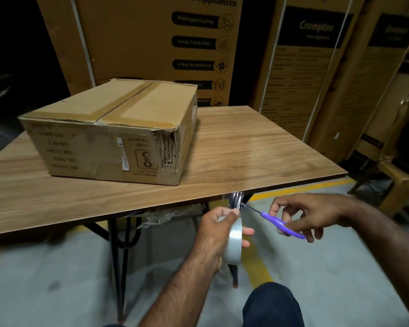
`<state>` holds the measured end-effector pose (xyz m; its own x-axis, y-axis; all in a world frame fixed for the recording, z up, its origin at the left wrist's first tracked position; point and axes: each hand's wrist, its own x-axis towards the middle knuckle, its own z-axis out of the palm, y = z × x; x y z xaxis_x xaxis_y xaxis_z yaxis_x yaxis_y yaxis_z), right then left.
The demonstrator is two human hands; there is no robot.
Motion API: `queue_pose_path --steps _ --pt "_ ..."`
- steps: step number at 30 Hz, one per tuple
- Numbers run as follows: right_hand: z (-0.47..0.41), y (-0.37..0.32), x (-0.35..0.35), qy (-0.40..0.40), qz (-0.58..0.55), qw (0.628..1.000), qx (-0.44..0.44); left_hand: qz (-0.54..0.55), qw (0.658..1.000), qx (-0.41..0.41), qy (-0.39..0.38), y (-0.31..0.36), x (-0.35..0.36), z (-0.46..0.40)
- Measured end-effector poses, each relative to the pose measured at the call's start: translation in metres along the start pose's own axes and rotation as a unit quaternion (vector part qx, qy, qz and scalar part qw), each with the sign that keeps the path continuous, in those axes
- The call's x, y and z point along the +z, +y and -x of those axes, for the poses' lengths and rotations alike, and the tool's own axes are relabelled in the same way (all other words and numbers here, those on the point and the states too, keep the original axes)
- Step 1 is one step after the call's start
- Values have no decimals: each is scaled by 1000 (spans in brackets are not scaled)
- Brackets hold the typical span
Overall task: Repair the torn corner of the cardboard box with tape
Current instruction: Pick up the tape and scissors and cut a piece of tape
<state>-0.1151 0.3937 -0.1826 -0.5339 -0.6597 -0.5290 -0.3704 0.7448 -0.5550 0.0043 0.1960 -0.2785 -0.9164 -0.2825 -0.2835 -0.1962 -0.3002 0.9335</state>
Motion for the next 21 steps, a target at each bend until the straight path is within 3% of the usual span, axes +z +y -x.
queue_pose_path --steps 6,21 --pt "-12 4 -3 23 -103 994 -30 25 1000 -9 -5 4 1 1" --pt "-36 7 -6 14 -157 983 -97 88 995 -44 -30 4 -3 0"
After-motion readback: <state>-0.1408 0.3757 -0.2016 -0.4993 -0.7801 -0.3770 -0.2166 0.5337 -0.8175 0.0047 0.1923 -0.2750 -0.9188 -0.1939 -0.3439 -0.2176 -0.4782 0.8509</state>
